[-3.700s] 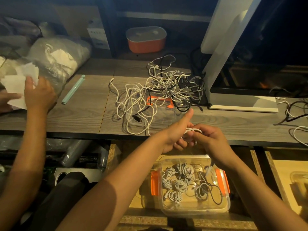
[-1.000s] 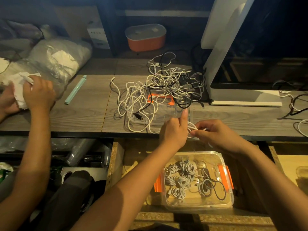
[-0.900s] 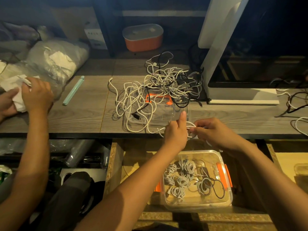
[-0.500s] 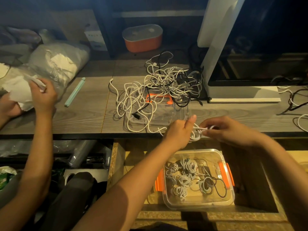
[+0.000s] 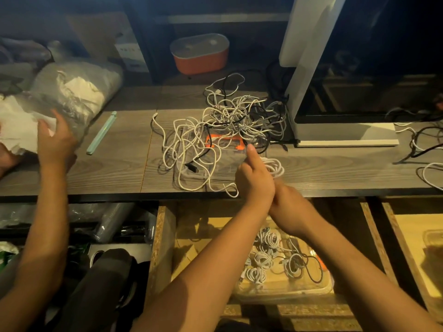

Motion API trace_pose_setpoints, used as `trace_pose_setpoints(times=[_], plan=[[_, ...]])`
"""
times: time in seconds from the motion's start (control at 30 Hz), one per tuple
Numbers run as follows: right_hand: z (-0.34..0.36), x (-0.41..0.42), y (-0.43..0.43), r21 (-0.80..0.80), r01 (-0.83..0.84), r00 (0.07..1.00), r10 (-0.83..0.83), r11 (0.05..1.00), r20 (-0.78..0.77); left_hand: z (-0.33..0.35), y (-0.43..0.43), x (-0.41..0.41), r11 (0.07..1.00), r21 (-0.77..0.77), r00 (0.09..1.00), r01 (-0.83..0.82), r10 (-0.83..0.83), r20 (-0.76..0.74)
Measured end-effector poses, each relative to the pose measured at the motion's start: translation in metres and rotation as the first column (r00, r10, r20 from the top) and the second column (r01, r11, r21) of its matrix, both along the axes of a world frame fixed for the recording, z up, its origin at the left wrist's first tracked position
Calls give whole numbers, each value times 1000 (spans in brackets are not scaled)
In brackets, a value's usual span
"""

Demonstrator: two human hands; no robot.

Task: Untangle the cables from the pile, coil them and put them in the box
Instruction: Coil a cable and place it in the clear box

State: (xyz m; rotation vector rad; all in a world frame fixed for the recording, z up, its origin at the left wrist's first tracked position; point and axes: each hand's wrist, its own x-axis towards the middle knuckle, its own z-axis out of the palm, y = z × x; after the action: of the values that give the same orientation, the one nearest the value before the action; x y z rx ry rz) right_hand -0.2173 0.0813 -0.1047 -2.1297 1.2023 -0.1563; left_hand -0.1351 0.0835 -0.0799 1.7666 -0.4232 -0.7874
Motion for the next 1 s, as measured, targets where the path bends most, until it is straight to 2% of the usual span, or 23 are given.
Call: trace_pose_setpoints(times=[0.07, 0.1, 0.17, 0.2, 0.27, 0.33, 0.43, 0.5, 0.57, 0.63, 0.73, 0.83, 0.9, 1.0], plan=[[1, 0, -4, -9, -24, 998, 23, 1000, -53, -3, -3, 2, 997, 62, 987, -40, 49, -150], [-1, 0, -5, 5, -33, 997, 33, 999, -75, -6, -6, 3, 995, 77, 958, -55, 75, -279], [-6, 2, -3, 66, -47, 990, 55, 997, -129, -11, -7, 6, 992, 99, 820, -75, 118, -560], [-9, 3, -2, 89, -72, 983, 86, 993, -163, -12, -7, 8, 991, 97, 752, -88, 130, -646], [-14, 5, -1, 102, -150, 953, 172, 983, -249, -15, -5, 11, 990, 107, 708, -97, 144, -692], [-11, 7, 0, 105, -223, 923, 244, 969, -296, -18, -4, 13, 990, 110, 770, -89, 138, -623], [-3, 10, 3, 144, -303, 910, 331, 942, -251, -22, -1, 15, 997, 83, 958, -8, 32, -285], [3, 8, 3, 168, -317, 929, 341, 933, -142, -22, 4, 18, 997, 1, 997, 78, -78, -27], [8, 4, 1, 167, -281, 959, 283, 945, 13, -17, 8, 23, 987, -76, 986, 143, -136, 93], [10, 3, -2, 186, -199, 970, 166, 962, 177, -10, 7, 25, 981, -94, 982, 171, -162, 99], [5, 6, 1, 254, -27, 934, -66, 967, 351, -1, 6, 20, 983, -80, 987, 163, -164, 1], [1, 8, 9, 480, 106, 783, -371, 871, 499, 1, 6, 14, 985, -111, 986, 132, -142, -87], [2, 8, 12, 582, 182, 678, -530, 792, 509, -2, 7, 9, 976, -155, 982, 154, -168, -83], [6, 9, 12, 512, 319, 618, -585, 798, 525, -11, 12, 0, 949, -183, 966, 256, -258, 11]])
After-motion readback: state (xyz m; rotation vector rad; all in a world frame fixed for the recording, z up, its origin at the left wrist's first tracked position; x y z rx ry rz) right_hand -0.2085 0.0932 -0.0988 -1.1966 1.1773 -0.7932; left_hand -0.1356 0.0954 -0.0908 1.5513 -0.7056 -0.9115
